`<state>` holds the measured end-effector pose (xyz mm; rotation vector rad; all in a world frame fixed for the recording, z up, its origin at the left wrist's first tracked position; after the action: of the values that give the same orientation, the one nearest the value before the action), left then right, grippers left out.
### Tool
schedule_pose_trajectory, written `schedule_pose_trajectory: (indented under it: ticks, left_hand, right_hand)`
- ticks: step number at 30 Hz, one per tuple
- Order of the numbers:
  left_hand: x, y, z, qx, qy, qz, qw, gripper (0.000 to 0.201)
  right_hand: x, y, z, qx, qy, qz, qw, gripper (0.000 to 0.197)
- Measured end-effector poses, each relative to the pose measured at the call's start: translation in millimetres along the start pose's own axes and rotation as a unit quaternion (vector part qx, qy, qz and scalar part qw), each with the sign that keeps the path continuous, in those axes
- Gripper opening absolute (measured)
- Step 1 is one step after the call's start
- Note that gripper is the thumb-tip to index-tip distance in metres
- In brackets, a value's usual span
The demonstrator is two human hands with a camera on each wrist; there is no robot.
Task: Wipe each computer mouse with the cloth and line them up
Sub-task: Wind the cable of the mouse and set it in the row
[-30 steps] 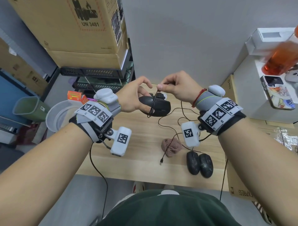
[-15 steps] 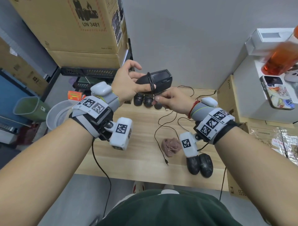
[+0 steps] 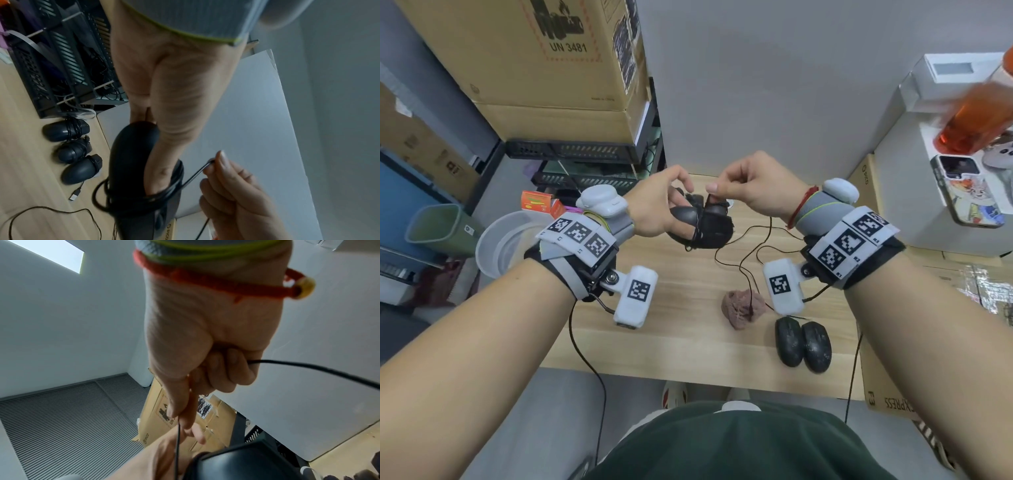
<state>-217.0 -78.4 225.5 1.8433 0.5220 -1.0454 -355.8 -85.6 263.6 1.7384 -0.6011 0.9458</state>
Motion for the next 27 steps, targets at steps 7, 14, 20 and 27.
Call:
schedule_pose_trajectory:
  ticks: [7, 14, 20, 27]
  left_hand:
    - [-29, -12, -7, 0.062, -0.058, -0.144, 0.986, 0.07]
    - [-33, 13, -1, -0.042, -0.076, -0.276, 0.957, 0.064]
    - [-4, 50, 6, -0.207, -0.04, -0.215, 0.954, 0.059]
    - [19, 36, 10, -0.124, 0.024, 0.043, 0.991, 0.068]
  right_hand:
    - [-23, 3, 5, -0.029, -0.027, 0.048, 0.998, 0.028]
    - [-44, -16, 2, -0.015, -0.059, 0.021, 0.998, 0.038]
    - [-39, -46, -4, 0.052, -0.057, 0.0, 0.997, 0.034]
    - [-4, -19, -4, 0.036, -0.009, 0.021, 0.999, 0.031]
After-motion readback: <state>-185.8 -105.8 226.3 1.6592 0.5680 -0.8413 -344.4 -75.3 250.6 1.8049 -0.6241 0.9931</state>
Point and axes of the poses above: each hand's wrist, its own z-axis towards the middle knuckle, its own y-axis out of the back of the hand, x = y × z, the point moved 10 cm from there along z, towards the middle knuckle, and after that the axes turned 6 degrees about -y, right-handed, at the moved point
